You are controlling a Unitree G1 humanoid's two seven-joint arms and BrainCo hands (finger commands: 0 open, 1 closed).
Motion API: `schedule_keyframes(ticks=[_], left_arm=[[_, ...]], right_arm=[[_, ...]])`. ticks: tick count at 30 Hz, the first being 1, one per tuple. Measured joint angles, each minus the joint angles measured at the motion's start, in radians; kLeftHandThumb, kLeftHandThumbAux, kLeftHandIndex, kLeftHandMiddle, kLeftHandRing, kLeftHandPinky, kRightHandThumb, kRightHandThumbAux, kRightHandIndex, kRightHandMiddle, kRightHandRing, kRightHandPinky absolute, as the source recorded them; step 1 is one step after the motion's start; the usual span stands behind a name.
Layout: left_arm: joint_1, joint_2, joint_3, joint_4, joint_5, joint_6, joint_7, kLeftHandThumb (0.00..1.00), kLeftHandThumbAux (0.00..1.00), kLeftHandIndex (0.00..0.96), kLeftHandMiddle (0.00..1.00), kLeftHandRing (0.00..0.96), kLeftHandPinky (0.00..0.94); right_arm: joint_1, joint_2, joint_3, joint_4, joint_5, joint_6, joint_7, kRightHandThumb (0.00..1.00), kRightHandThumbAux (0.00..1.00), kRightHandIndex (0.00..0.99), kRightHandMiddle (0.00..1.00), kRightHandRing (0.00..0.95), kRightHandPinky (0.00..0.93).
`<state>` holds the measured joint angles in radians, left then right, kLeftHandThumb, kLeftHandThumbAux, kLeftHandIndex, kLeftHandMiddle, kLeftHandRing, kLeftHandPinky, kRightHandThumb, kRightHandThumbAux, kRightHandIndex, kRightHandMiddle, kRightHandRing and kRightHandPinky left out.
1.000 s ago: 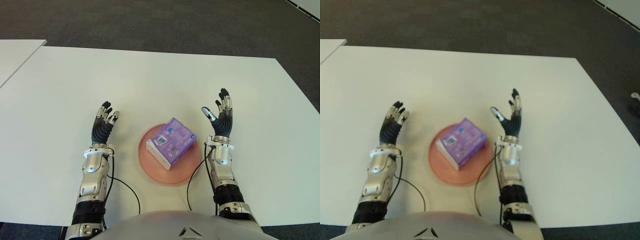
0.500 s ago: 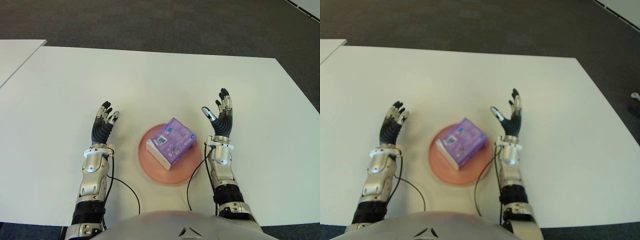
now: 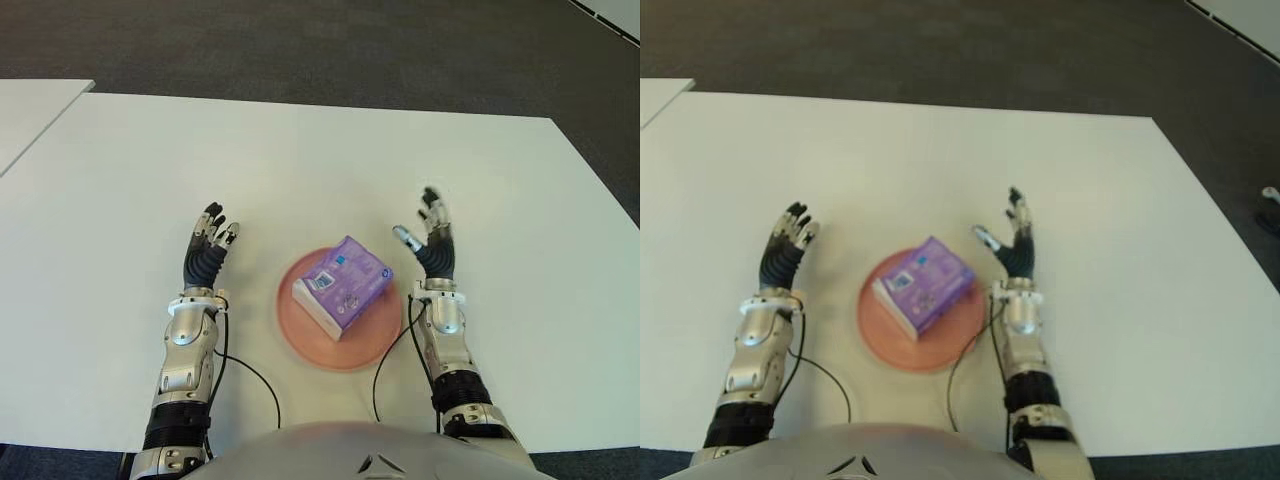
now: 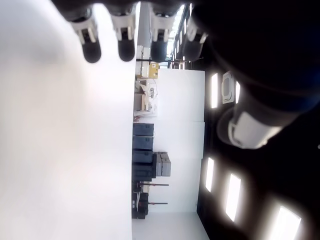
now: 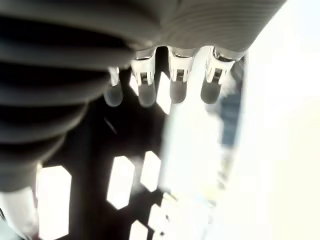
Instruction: Put the tissue paper into the plate.
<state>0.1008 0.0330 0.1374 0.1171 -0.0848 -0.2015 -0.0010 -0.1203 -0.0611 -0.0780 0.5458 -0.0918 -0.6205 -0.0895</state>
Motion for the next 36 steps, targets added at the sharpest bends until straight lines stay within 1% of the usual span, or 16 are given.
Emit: schedule_keyframes(ticks=[1, 4, 7, 13, 17, 28, 36], left_arm=[[0.002, 0.0, 0.001, 0.0, 0.0, -0.001, 0.0, 0.0, 0.561, 0.005, 0.007, 0.0, 0.0], [0.0, 0.001, 0.0, -0.001, 0.001, -0.003, 0.0, 0.0, 0.566, 0.004, 0.008, 0.0, 0.0], [0.004, 0.001, -0.001, -0.002, 0.002, -0.006, 0.0, 0.0, 0.569, 0.003, 0.008, 0.0, 0.0], [0.009, 0.001, -0.001, -0.005, 0.005, -0.005, 0.0, 0.0, 0.57, 0.0, 0.009, 0.0, 0.0], [0.009, 0.001, -0.002, -0.009, 0.005, -0.004, 0.0, 0.0, 0.57, 0.0, 0.007, 0.0, 0.0], [0.009, 0.001, -0.002, -0.014, 0.005, 0.0, -0.001, 0.0, 0.576, 0.001, 0.006, 0.0, 0.0], [0.009, 0.001, -0.002, -0.019, 0.004, 0.0, -0.005, 0.0, 0.576, 0.003, 0.005, 0.0, 0.0]], right_arm=[[0.0, -0.007, 0.0, 0.023, 0.026, 0.028, 0.046, 0.0, 0.674, 0.0, 0.0, 0.0, 0.0], [-0.011, -0.039, -0.001, 0.056, 0.071, 0.064, 0.147, 0.0, 0.694, 0.0, 0.0, 0.0, 0.0], [-0.007, -0.063, -0.003, 0.05, 0.088, 0.097, 0.187, 0.0, 0.708, 0.0, 0.0, 0.0, 0.0], [0.007, -0.069, -0.009, 0.009, 0.093, 0.167, 0.184, 0.0, 0.724, 0.0, 0.0, 0.0, 0.0], [0.022, -0.069, -0.008, -0.022, 0.092, 0.196, 0.175, 0.004, 0.728, 0.0, 0.0, 0.0, 0.0], [0.077, -0.059, -0.001, -0.097, 0.085, 0.206, 0.142, 0.028, 0.752, 0.0, 0.0, 0.0, 0.0], [0.095, -0.057, 0.003, -0.108, 0.084, 0.194, 0.133, 0.023, 0.736, 0.0, 0.0, 0.0, 0.0]])
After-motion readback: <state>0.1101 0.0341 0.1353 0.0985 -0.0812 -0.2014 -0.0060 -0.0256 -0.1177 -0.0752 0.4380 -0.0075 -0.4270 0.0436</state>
